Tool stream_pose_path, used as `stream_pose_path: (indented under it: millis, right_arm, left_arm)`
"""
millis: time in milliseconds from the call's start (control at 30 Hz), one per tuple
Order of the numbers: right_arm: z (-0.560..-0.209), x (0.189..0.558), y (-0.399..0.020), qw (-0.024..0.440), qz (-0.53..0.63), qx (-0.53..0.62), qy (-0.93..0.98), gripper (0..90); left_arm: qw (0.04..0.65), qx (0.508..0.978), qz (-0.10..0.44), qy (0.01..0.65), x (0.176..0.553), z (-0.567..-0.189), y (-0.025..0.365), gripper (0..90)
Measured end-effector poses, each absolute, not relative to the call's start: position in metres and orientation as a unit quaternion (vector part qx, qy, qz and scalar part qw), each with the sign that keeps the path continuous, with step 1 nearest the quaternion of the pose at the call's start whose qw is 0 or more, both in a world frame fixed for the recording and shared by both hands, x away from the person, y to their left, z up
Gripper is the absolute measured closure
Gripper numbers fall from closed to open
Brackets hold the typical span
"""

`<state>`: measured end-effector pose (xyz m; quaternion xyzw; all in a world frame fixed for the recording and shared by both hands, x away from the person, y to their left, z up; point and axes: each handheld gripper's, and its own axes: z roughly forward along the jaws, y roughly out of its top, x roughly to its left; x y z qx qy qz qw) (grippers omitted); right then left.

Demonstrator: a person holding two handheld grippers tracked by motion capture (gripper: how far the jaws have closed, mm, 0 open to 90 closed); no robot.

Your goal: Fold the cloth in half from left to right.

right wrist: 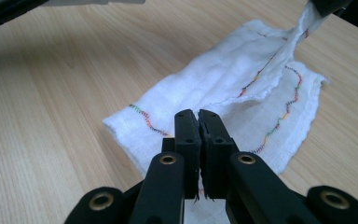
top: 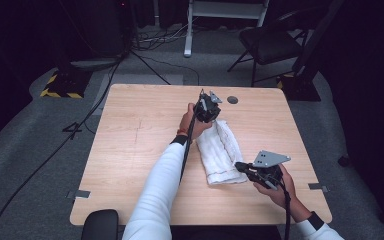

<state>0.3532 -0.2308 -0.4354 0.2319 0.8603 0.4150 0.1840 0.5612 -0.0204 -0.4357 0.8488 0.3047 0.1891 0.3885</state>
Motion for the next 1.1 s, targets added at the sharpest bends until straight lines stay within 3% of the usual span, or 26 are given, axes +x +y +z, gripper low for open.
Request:
stream_pose_path:
  millis: [867, 967, 1100]
  right_arm:
    - [-0.46, 0.357, -0.246, 0.175, 0.375, 0.267, 0.87, 86.8]
    - [-0.463, 0.359, -0.248, 0.177, 0.363, 0.274, 0.873, 86.5]
    - [-0.467, 0.362, -0.251, 0.178, 0.355, 0.288, 0.872, 84.2]
  left_arm:
    - [0.341, 0.869, 0.196, 0.301, 0.573, -0.472, -0.074, 85.2]
    - [0.34, 0.866, 0.197, 0.309, 0.574, -0.473, -0.074, 80.2]
    - [0.342, 0.858, 0.207, 0.322, 0.573, -0.472, -0.072, 66.5]
